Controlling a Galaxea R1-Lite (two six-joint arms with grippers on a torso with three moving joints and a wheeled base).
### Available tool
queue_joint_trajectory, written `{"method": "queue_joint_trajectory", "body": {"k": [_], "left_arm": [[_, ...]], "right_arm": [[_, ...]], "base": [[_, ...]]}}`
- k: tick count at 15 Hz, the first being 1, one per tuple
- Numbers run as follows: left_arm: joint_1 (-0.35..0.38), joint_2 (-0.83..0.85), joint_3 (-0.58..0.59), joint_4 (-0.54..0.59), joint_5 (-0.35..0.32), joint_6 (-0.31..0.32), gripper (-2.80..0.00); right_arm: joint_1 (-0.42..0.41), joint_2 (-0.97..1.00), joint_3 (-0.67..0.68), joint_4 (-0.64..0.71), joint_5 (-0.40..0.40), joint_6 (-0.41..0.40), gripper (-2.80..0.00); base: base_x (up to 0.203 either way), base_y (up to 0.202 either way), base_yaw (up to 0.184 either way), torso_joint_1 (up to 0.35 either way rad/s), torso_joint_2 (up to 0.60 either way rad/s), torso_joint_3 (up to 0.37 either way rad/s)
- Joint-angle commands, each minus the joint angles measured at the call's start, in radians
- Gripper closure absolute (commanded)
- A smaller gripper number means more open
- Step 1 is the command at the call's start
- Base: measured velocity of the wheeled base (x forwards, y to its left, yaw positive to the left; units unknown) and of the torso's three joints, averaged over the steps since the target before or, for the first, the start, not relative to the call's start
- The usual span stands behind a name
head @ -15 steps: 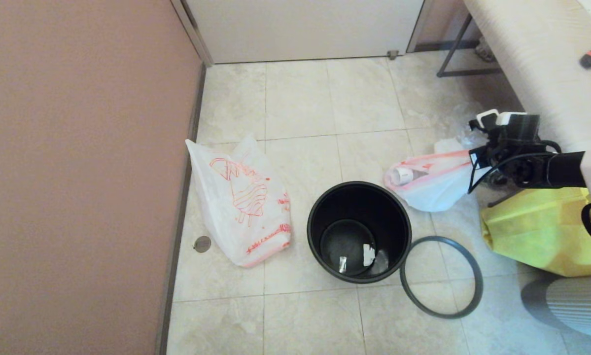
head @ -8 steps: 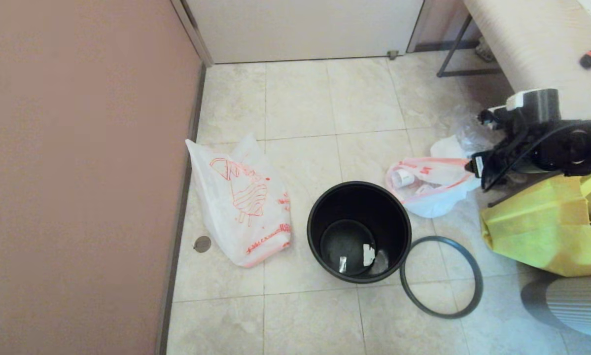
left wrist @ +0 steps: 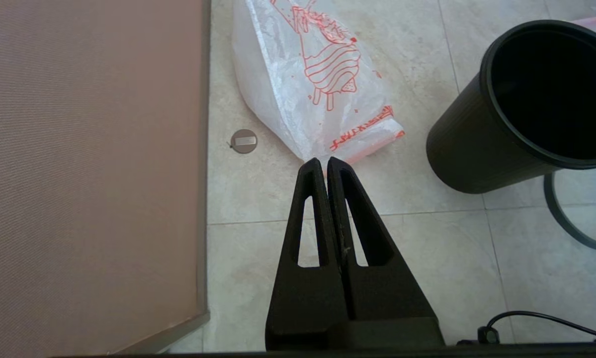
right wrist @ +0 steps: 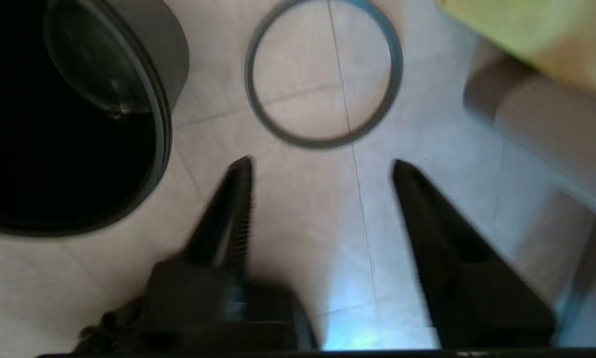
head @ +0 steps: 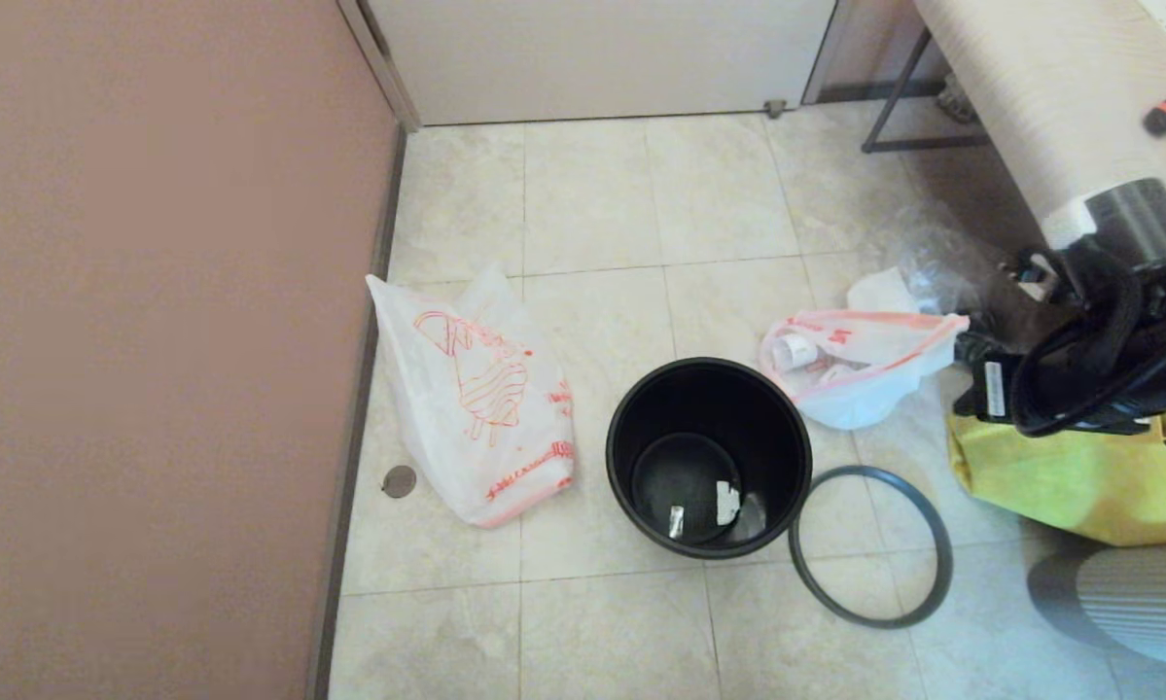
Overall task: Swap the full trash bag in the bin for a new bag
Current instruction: Pick up a new trash bag
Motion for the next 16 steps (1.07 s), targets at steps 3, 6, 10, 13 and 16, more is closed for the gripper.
{"method": "queue_joint_trajectory", "body": {"k": [3, 6, 10, 13, 16], "left_arm": [[0.000, 0.000, 0.001, 0.000, 0.000, -0.002, 0.00], [0.000, 0.000, 0.000, 0.000, 0.000, -0.001, 0.00], [0.000, 0.000, 0.001, 0.000, 0.000, -0.001, 0.00], [0.000, 0.000, 0.001, 0.000, 0.000, -0.001, 0.00], [0.000, 0.000, 0.000, 0.000, 0.000, -0.001, 0.00]], "right_arm": [[0.035, -0.257, 0.125, 0.022, -0.009, 0.035, 0.00], [0.059, -0.493, 0.191, 0.068, -0.071, 0.032, 0.00], [0.020, -0.889, 0.231, 0.172, -0.108, -0.036, 0.00], [-0.110, -1.129, 0.312, 0.222, -0.115, -0.054, 0.00], [-0.197, -1.321, 0.343, 0.294, -0.103, -0.112, 0.00]], "base": [[0.000, 0.000, 0.000, 0.000, 0.00, 0.000], [0.000, 0.000, 0.000, 0.000, 0.00, 0.000], [0.000, 0.000, 0.000, 0.000, 0.00, 0.000], [0.000, 0.000, 0.000, 0.000, 0.00, 0.000], [0.000, 0.000, 0.000, 0.000, 0.00, 0.000]]}}
